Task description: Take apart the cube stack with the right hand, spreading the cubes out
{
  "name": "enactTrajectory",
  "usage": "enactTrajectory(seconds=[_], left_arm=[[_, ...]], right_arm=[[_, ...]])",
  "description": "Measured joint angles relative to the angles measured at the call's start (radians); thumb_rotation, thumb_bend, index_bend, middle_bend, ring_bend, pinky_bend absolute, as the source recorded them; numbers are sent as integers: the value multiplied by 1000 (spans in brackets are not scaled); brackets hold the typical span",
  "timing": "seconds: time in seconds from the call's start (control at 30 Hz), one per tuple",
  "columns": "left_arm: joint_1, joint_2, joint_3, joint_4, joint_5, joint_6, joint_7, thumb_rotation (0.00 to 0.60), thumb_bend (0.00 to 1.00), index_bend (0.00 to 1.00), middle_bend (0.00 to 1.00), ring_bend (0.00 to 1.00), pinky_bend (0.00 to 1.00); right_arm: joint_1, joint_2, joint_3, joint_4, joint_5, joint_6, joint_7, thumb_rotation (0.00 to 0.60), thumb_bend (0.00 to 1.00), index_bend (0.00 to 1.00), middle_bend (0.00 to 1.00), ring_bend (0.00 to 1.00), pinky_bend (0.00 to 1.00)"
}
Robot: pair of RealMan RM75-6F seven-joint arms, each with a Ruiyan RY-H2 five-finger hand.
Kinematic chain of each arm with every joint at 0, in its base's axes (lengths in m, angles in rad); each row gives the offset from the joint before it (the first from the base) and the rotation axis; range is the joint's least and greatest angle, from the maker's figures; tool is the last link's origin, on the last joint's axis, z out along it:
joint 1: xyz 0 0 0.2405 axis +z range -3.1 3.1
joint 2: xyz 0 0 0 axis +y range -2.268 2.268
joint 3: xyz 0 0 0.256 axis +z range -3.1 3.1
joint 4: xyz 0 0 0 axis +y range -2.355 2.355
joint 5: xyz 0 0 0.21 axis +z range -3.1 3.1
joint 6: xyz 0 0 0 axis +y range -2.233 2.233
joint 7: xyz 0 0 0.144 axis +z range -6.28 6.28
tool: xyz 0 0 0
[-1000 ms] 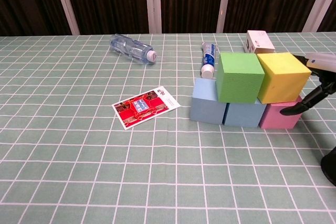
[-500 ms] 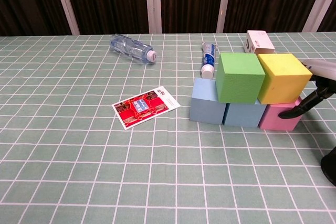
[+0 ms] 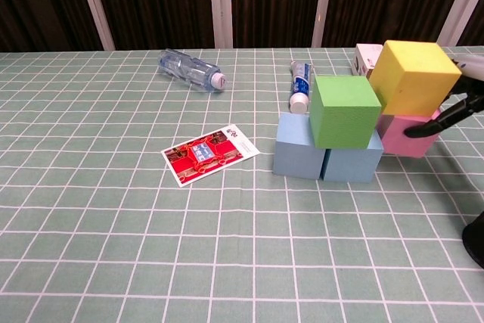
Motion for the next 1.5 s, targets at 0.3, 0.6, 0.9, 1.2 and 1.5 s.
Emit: enactTrajectory(seconds=[0.3, 0.6, 0.9, 1.2, 1.5], left_arm=[[3, 1, 2, 0, 3, 4, -4, 600, 183, 74, 0, 0, 0], [-2, -2, -1, -4, -2, -4, 11, 600, 183, 74, 0, 0, 0], [-6, -4, 2, -9, 0, -11, 27, 600, 183, 73, 0, 0, 0], [-1, 1, 1, -6, -2, -4, 10, 600, 183, 76, 0, 0, 0], [-6, -3, 1, -10, -6, -13, 25, 600, 183, 77, 0, 0, 0]], right_arm=[[62, 30, 91, 64, 215, -22, -106, 600, 154, 131, 696, 412, 0], [158, 15, 62, 232, 343, 60, -466, 600, 154, 131, 696, 412, 0], [193, -73, 31, 372, 312, 286, -630, 600, 154, 131, 696, 412, 0], [177, -76, 86, 398, 346, 205, -586, 600, 154, 131, 697, 412, 0], [132, 14, 159, 313, 443, 17, -485, 600, 153, 140, 696, 407, 0]])
